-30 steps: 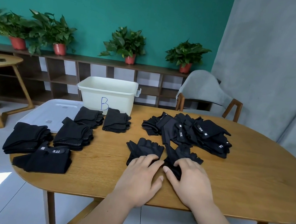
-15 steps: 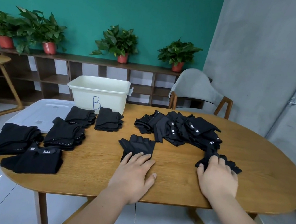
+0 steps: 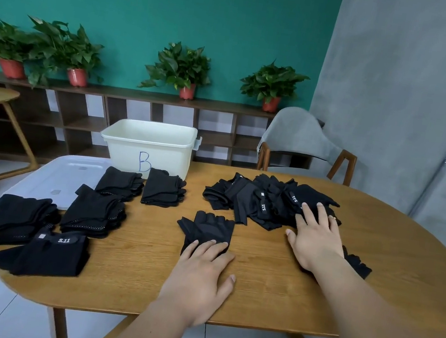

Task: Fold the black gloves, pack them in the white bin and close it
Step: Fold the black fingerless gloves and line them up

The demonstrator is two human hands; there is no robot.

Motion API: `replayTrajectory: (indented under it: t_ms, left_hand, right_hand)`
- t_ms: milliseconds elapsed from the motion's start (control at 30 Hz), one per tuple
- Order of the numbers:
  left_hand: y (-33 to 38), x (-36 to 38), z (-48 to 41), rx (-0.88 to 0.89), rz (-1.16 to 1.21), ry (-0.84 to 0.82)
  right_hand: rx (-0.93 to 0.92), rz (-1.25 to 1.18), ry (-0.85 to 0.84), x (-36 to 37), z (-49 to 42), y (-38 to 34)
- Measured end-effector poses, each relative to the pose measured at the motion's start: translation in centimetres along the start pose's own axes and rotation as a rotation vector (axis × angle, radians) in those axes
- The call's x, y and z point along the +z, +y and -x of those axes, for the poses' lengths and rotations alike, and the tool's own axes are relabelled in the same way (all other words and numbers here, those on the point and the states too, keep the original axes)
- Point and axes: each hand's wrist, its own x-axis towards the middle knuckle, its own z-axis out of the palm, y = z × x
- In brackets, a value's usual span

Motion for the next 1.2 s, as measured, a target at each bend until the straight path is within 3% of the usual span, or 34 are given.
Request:
replayTrajectory:
  t_ms: [133, 333, 567, 633, 733, 833, 933, 1000, 1200]
  left_hand:
    - [0.0, 0.0, -0.2, -0.009, 0.018, 0.016]
    - [0.0, 0.0, -0.1, -0.013, 0.013, 0.017]
    - [0.4, -0.6, 0.5, -0.025, 0.003, 0.025]
    - [0.4, -0.8, 0.6, -0.031, 0.000, 0.038]
    - [0.5, -0.7, 0.8, -0.029, -0.003, 0.046]
    - [0.5, -0.7, 0.8, -0.027, -0.004, 0.052]
    - [0.4, -0.6, 0.9, -0.029, -0.010, 0.054]
    - [0.4, -0.7, 1.0, -0.032, -0.009, 0.053]
    - [0.3, -0.4, 0.8, -0.048, -0.008, 0.072]
  right_hand:
    - [0.016, -0.110, 0.190, 0.0, 0.4, -0.6]
    - [-0.079, -0.588, 0.564, -4.0, 2.6, -2.1]
    - [0.048, -1.382, 0.432, -5.9, 6.8, -4.2]
    - [0.147, -1.279, 0.267, -3.3, 7.5, -4.3]
    - [0.150, -0.715, 0.091, 1.4, 9.1, -4.4]
    - [0.015, -0.494, 0.284, 2.7, 10.3, -5.3]
    - [-0.107, -0.438, 0.280, 2.7, 10.2, -5.9]
    - [-0.109, -0.419, 0.261, 2.9, 10.1, -6.1]
    - [-0.108, -0.381, 0.418, 2.9, 10.6, -6.0]
